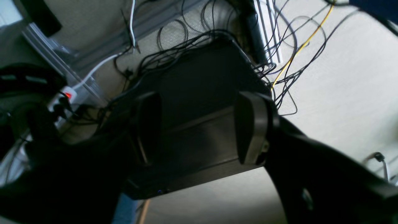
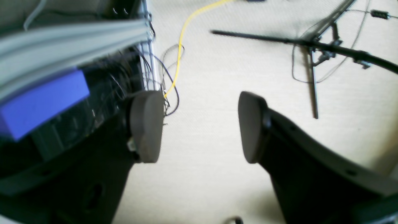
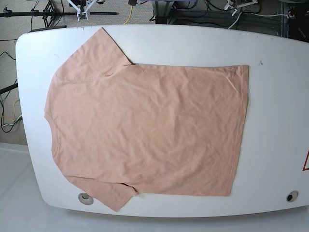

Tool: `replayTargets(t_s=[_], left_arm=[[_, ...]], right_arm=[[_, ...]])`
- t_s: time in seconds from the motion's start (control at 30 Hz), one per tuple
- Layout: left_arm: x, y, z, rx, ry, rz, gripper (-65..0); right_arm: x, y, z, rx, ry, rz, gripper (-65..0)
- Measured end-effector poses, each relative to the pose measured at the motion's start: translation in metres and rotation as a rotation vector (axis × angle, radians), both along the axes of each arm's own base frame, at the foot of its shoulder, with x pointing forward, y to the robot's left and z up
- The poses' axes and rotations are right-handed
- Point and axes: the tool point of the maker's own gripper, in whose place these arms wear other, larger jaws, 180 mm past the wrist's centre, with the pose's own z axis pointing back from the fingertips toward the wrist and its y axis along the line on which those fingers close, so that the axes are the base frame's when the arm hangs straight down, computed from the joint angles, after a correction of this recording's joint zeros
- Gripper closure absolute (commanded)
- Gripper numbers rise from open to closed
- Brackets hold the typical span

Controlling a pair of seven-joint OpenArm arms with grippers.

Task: Fold the T-shirt properly
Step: 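Move both grippers down toward the shirt's shoulder corners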

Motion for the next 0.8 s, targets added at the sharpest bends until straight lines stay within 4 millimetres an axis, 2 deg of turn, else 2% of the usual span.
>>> replayTargets(t_s=[0.1, 0.2, 0.47, 0.73, 0.8], left_arm=[[0.011, -0.003, 0.01, -0.003, -0.035, -0.024, -35.1], [0.023, -0.007, 0.015, -0.014, -0.077, -0.029, -35.2], [0.03, -0.008, 0.026, 0.007, -0.099, -0.035, -35.5], [0.047, -0.017, 0.043, -0.008, -0.164, -0.06, -35.6], [0.05, -0.018, 0.047, -0.017, -0.175, -0.067, -35.5]], right_arm=[[0.002, 0.009, 0.011, 0.018, -0.03, 0.012, -35.4], [0.001, 0.018, 0.014, 0.041, -0.03, 0.025, -35.4], [0.006, 0.013, 0.024, 0.038, -0.038, 0.009, -35.6], [0.016, 0.014, 0.033, 0.14, -0.069, -0.092, -35.4], [0.02, 0.004, 0.036, 0.126, -0.085, -0.104, -35.3]])
